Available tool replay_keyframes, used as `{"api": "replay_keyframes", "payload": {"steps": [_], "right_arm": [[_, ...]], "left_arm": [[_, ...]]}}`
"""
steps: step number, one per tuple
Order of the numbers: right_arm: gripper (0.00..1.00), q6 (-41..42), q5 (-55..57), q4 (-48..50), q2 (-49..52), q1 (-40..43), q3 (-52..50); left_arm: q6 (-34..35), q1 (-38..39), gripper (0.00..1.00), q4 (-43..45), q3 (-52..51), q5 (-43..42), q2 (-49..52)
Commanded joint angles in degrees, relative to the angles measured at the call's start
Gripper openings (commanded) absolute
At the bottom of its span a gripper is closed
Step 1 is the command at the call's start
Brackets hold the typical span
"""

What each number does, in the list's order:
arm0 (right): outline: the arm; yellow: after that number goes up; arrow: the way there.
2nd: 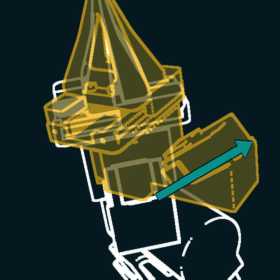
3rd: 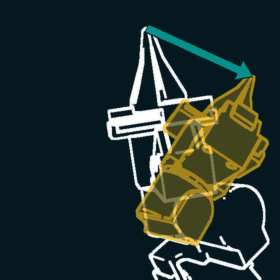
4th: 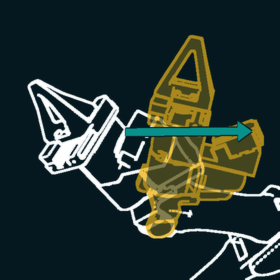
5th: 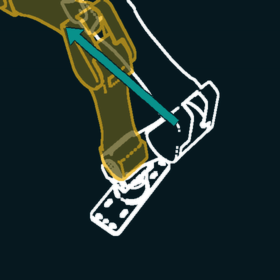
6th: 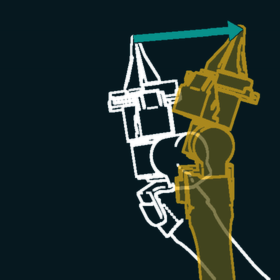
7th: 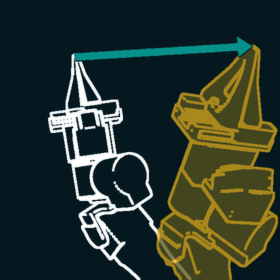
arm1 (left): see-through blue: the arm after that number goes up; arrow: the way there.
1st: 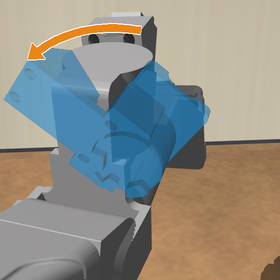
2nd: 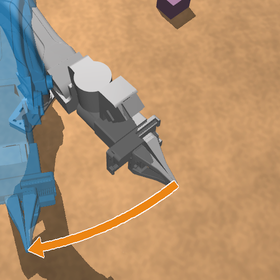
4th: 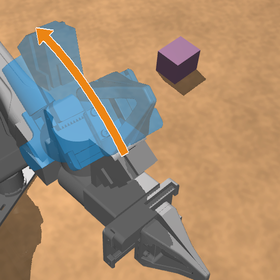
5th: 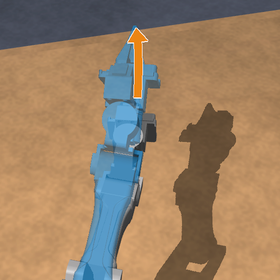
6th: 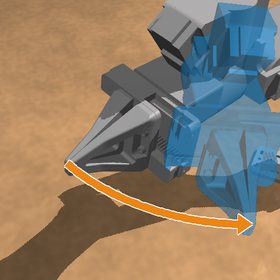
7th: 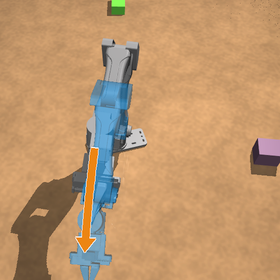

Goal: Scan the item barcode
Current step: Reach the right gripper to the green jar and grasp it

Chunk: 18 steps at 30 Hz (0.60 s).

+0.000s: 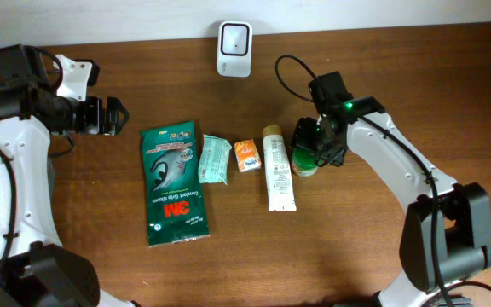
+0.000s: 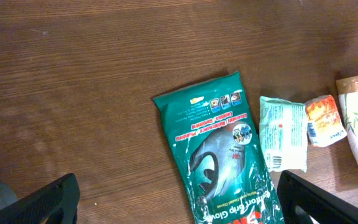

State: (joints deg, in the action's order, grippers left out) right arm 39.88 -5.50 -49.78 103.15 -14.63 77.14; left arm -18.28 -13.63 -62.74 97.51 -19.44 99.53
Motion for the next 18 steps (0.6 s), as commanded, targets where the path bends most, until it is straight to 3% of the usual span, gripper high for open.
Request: {"api": "replay_keyframes", "payload": {"steps": [1, 10, 15, 18], "right_arm": [[0.76, 1.05, 1.66, -0.61, 0.11, -0.09, 0.87], [0.73, -2.32, -0.04, -0.24, 0.52, -1.16, -0.66], [0.82, -8.13, -1.05, 2.93, 0.46, -1.16, 0.66], [0.82, -8.72, -1.75, 2.69, 0.68, -1.16, 0.79]], "left_arm": [[-0.87, -0.11, 0.99, 0.11, 0.79, -0.22, -0.87], [-0.87, -0.09, 0.99, 0.11, 0.79, -0.22, -0.87], [-0.87, -0.11, 0.99, 0.11, 0.79, -0.22, -0.87], [-0.87, -0.09, 0.99, 0.11, 0.79, -0.22, -0.87]]}}
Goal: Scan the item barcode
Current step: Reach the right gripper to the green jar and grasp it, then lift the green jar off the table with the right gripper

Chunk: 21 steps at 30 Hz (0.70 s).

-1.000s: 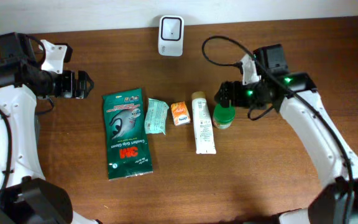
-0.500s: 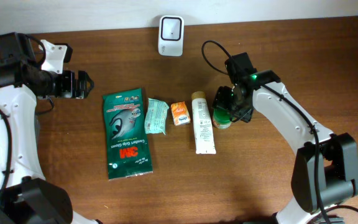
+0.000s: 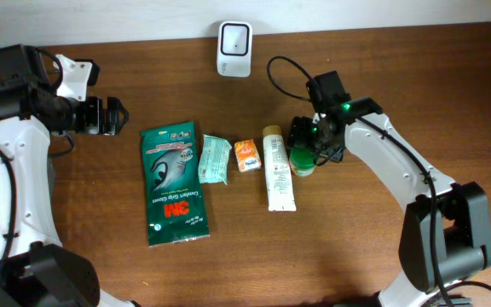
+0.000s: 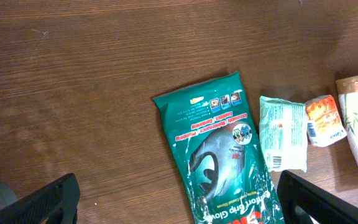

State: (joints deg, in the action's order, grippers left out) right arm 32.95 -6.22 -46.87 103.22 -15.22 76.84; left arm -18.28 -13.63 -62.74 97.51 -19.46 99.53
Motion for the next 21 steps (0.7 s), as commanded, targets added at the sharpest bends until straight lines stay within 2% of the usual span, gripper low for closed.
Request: {"api": "replay_keyframes", "payload": {"steps": [1, 4, 6, 7, 9, 12, 15, 19, 21], "right_arm": [[0.81, -0.46, -0.90, -0.31, 1.01, -0.57, 0.94], [0.77, 2.05, -0.83, -0.98, 2.93, -0.57, -0.20], [0.62, 2.01, -0.83, -1.81, 2.86, -0.57, -0.13], [0.60, 0.50, -0.83, -2.60, 2.60, -0.48, 0.52], [0.48, -3.69, -0.83, -5.42, 2.23, -0.46, 2.43], [0.44, -12.11, -0.83, -11.45, 2.01, -0.46, 7.65], [0.44, -27.98, -0.81, -15.74, 2.01, -0.46, 12.44], [0.41, -63.91, -0.59, -16.39, 2.05, -0.44, 11.93], [0.36, -74.49, -0.61, -16.39, 2.16, -0.46, 11.82]], "left_arm": [[-0.87, -0.09, 0.99, 0.11, 0.79, -0.20, -0.87], [-0.87, -0.11, 0.99, 0.11, 0.79, -0.20, -0.87], [-0.87, -0.09, 0.99, 0.11, 0.79, -0.20, -0.87], [-0.87, -0.09, 0.99, 0.11, 0.79, -0.20, -0.87], [-0.87, -0.11, 0.99, 0.11, 0.79, -0.20, -0.87], [-0.87, -0.09, 0.99, 0.11, 0.79, -0.20, -0.87], [-0.87, -0.11, 0.99, 0.11, 0.79, -0.20, -0.87], [-0.87, -0.09, 0.99, 0.11, 0.79, -0.20, -0.87], [-0.87, -0.09, 0.99, 0.11, 0.79, -0.20, -0.87]]}}
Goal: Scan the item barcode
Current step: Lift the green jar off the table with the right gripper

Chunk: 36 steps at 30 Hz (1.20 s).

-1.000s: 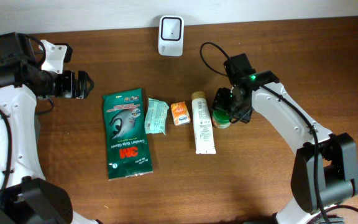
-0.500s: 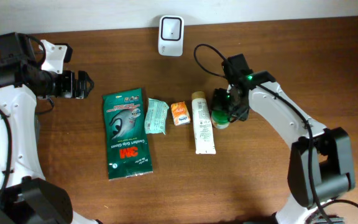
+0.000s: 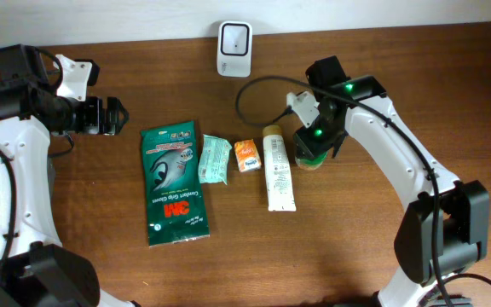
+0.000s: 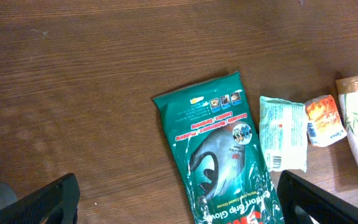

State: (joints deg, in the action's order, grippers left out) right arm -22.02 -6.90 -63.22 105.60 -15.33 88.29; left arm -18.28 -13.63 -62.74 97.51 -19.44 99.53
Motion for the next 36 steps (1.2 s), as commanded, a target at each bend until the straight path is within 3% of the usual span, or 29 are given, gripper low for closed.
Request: {"api": "replay_keyframes", "payload": {"steps": [1, 6, 10, 11, 12, 14, 17, 20, 24, 29, 36], "right_arm": [[0.33, -23.28, 0.07, -0.07, -0.22, -0.33, 0.37], [0.27, -33.86, -0.42, 0.74, -0.09, 1.64, -4.00], [0.27, -34.73, -1.55, 2.97, -0.09, 4.55, -7.85], [0.44, -33.31, -2.16, 3.06, -0.09, 4.87, -7.82], [0.81, -28.59, -2.14, 3.96, -0.09, 4.92, -7.82], [0.98, -21.31, -2.12, 5.62, -0.13, 4.92, -7.61], [0.98, -4.57, -1.60, 4.48, -0.13, 4.98, -3.69], [0.98, 20.61, -2.03, -1.49, -0.13, 4.94, 2.69], [0.98, 25.05, -8.81, -4.96, -0.11, 4.46, 0.44], [0.92, 52.17, 2.49, -3.82, -0.11, 4.48, -3.43], [0.99, 54.23, 3.76, -0.90, 0.17, 4.48, -3.80]], "left_arm": [[-0.87, -0.11, 0.99, 0.11, 0.79, -0.22, -0.87], [-0.87, -0.09, 0.99, 0.11, 0.79, -0.22, -0.87], [-0.87, -0.09, 0.99, 0.11, 0.79, -0.22, -0.87], [-0.87, -0.09, 0.99, 0.11, 0.79, -0.22, -0.87], [-0.87, -0.11, 0.99, 0.11, 0.79, -0.22, -0.87], [-0.87, -0.11, 0.99, 0.11, 0.79, -0.22, -0.87], [-0.87, -0.09, 0.99, 0.11, 0.79, -0.22, -0.87], [-0.87, -0.11, 0.99, 0.11, 0.79, -0.22, -0.87], [-0.87, -0.09, 0.99, 0.11, 0.79, -0.22, -0.87], [-0.87, -0.09, 0.99, 0.11, 0.79, -0.22, -0.87], [-0.87, -0.09, 0.99, 0.11, 0.79, -0.22, -0.87]]}}
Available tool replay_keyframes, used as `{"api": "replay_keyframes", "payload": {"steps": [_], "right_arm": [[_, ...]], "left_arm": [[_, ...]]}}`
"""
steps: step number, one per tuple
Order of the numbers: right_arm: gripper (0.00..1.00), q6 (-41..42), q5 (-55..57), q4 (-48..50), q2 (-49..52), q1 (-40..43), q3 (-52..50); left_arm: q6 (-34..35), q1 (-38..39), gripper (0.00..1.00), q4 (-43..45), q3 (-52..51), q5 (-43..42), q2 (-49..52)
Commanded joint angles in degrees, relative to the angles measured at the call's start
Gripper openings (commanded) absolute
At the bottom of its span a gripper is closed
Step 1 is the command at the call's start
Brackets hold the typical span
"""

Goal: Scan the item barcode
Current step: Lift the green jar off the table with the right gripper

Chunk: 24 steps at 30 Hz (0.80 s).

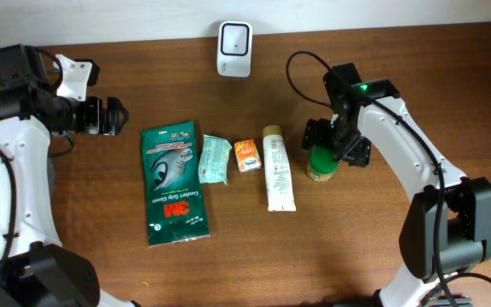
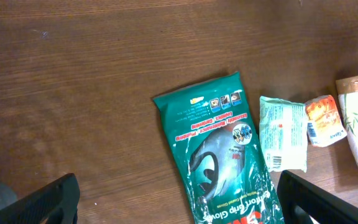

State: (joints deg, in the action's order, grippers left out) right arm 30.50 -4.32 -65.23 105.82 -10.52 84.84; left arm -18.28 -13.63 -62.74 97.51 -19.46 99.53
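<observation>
The white barcode scanner stands at the table's far edge. My right gripper is shut round a small green bottle with a tan end, just right of the cream tube. An orange packet, a mint packet and a green 3M glove pack lie in a row to the left. My left gripper hovers open at the far left, and in its wrist view the left gripper is above the glove pack.
The wooden table carries everything. The right arm's black cable loops between the scanner and the right wrist. The mint packet, orange packet and tube show at the right of the left wrist view.
My right gripper and the green bottle now sit a little farther right and nearer the front edge, with the wrist turned. The cable loop has shifted right. The left arm is unchanged.
My right gripper was on the green bottle beside the tube. It then sat slightly closer to the tube, and later the wrist was turned over the bottle. Now gripper and bottle are a little right of there. The left gripper stayed open over the glove pack throughout.
</observation>
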Motion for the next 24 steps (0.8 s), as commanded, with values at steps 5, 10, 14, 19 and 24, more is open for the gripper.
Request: {"api": "replay_keyframes", "payload": {"steps": [5, 10, 14, 19, 24], "right_arm": [[1.00, 1.49, 1.16, 1.70, 3.39, -0.33, -0.68], [0.88, 1.27, 2.08, 1.57, 4.50, -0.33, -1.40], [0.68, -2.08, 1.79, 1.49, 4.48, -0.33, -0.98], [0.63, -17.22, -0.46, -0.83, 4.48, -0.33, 5.68], [0.59, -49.70, -6.82, 0.13, 4.48, -0.33, 9.31]], "left_arm": [[-0.87, -0.09, 0.99, 0.11, 0.79, -0.20, -0.87], [-0.87, -0.11, 0.99, 0.11, 0.79, -0.20, -0.87], [-0.87, -0.11, 0.99, 0.11, 0.79, -0.20, -0.87], [-0.87, -0.09, 0.99, 0.11, 0.79, -0.20, -0.87], [-0.87, -0.09, 0.99, 0.11, 0.79, -0.20, -0.87]]}}
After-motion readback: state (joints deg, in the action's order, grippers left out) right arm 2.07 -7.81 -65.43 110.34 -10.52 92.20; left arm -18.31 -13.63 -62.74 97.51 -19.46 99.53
